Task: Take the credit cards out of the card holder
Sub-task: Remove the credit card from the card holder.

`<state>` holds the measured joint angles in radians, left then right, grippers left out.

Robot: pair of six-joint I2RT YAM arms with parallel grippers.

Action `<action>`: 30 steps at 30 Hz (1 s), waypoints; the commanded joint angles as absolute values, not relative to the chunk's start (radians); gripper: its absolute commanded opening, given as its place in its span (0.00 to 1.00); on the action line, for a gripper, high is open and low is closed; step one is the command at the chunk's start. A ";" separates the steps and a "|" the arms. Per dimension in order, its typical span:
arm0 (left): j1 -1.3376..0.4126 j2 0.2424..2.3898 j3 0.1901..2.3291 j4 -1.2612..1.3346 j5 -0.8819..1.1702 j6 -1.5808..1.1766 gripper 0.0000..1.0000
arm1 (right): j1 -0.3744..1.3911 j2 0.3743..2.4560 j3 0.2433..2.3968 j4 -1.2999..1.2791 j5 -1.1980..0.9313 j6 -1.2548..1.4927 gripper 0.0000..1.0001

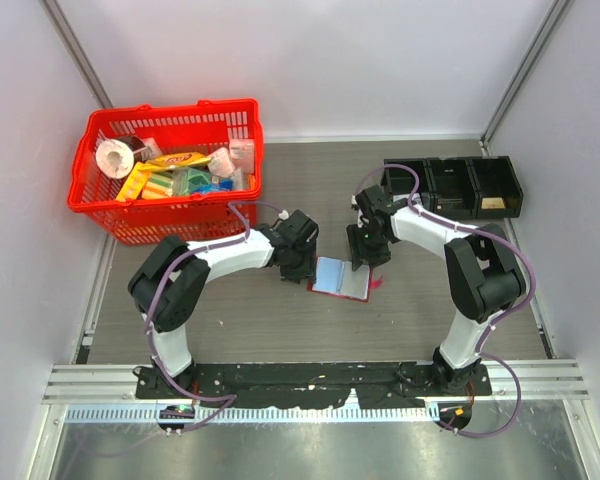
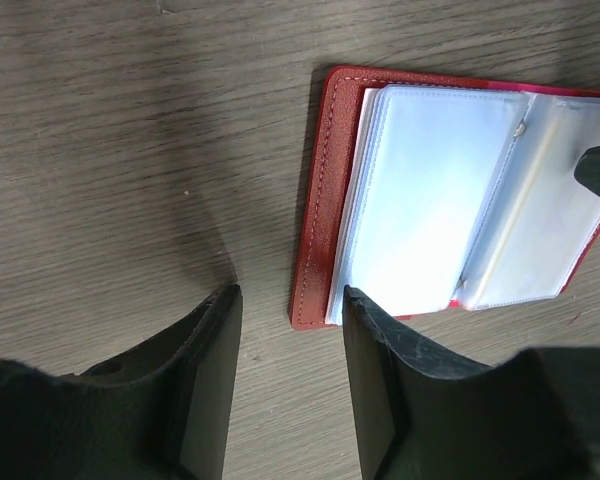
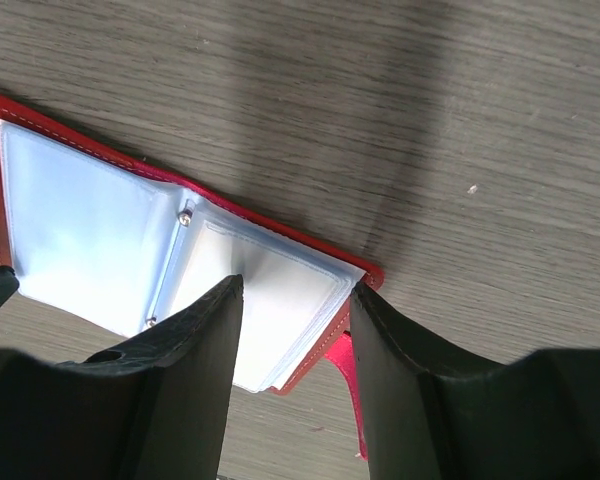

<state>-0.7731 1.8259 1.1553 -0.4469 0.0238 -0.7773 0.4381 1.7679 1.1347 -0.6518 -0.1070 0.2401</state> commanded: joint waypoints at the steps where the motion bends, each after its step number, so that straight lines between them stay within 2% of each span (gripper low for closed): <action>1: -0.775 1.850 1.181 -0.459 0.021 -0.753 0.48 | 0.437 1.727 1.163 -0.637 -0.087 0.232 0.52; 23: -0.778 1.879 1.192 -0.479 0.028 -0.749 0.44 | 0.437 1.766 1.128 -0.603 -0.130 0.221 0.47; 30: -0.776 1.888 1.187 -0.469 0.040 -0.756 0.40 | 0.439 1.753 1.118 -0.609 -0.187 0.225 0.44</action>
